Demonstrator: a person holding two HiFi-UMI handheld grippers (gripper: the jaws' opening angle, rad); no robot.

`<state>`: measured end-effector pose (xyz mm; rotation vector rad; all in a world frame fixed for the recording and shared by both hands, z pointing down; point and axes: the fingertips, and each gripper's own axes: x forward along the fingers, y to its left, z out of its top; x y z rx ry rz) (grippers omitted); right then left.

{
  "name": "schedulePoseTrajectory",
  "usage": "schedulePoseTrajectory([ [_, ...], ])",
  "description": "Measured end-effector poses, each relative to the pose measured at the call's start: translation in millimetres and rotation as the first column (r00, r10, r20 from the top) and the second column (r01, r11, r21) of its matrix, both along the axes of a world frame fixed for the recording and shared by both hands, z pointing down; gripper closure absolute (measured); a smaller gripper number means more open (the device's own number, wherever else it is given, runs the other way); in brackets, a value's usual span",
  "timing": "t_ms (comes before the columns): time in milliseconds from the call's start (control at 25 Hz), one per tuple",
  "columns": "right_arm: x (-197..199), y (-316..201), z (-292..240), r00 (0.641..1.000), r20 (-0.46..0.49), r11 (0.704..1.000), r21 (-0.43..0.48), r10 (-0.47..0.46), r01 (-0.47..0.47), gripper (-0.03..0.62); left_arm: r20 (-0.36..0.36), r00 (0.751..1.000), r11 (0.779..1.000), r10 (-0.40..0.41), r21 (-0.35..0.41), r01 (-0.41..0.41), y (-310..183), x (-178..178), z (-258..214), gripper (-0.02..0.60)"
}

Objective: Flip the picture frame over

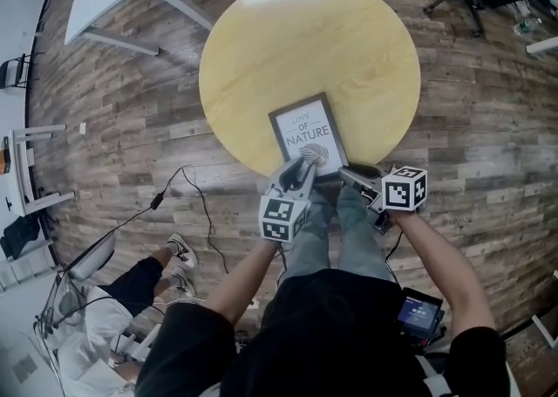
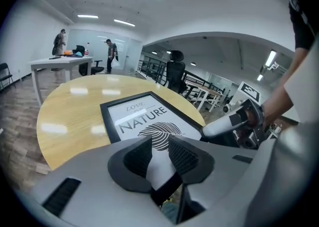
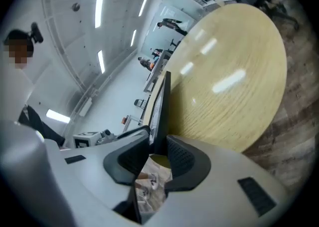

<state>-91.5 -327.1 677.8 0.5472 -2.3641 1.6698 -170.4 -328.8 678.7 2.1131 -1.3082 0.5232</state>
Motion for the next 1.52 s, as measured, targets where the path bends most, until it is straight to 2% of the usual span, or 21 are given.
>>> schedulePoseTrajectory([
  [80, 2, -5, 1, 1.000, -0.017, 1.000, 0.013, 0.020, -0.019, 0.479, -0.023, 1.000, 1.000, 0.019, 0.000, -0.019, 1, 6, -1, 0.463],
  [200, 7, -11, -5, 0.995, 0.040, 0.995, -0.045, 0.092, -0.090, 0.500, -0.053, 0.998, 1.000, 0.021, 0.012, -0.020, 2, 13, -2, 0.463],
  [360, 15, -20, -28, 0.993, 0.008, 0.989, 0.092, 0.119, -0.119, 0.505, -0.120, 0.993, 1.000, -0.003, 0.026, 0.006, -2, 22, -11, 0.463],
  [480, 24, -29, -49, 0.987, -0.022, 0.972, 0.183, 0.157, -0.150, 0.511, -0.152, 0.988, 0.999, -0.002, 0.052, 0.010, -7, 29, -24, 0.463],
  [600, 34, -36, -71, 0.983, -0.084, 0.946, 0.298, 0.161, -0.129, 0.514, -0.176, 0.984, 0.997, -0.025, 0.073, 0.038, -16, 28, -40, 0.474],
  [760, 43, -39, -96, 0.960, -0.241, 0.876, 0.482, 0.142, -0.009, 0.516, -0.205, 0.977, 0.991, -0.055, 0.109, 0.079, -23, 18, -61, 0.512],
  [920, 31, -48, -109, 0.917, -0.379, 0.794, 0.592, 0.122, 0.139, 0.516, -0.163, 0.982, 0.985, -0.092, 0.129, 0.113, -38, -5, -74, 0.545],
  [1120, 17, -31, -115, 0.873, -0.486, 0.719, 0.624, 0.049, 0.307, 0.516, -0.178, 0.972, 0.980, -0.153, 0.103, 0.173, -33, -12, -79, 0.554],
  [1280, -6, -13, -116, 0.829, -0.559, 0.605, 0.653, -0.021, 0.456, 0.516, -0.181, 0.965, 0.974, -0.190, 0.092, 0.209, -25, -22, -76, 0.554],
  [1520, -35, -6, -117, 0.789, -0.614, 0.512, 0.665, -0.040, 0.544, 0.516, -0.154, 0.952, 0.957, -0.265, 0.076, 0.278, -14, -63, -72, 0.552],
])
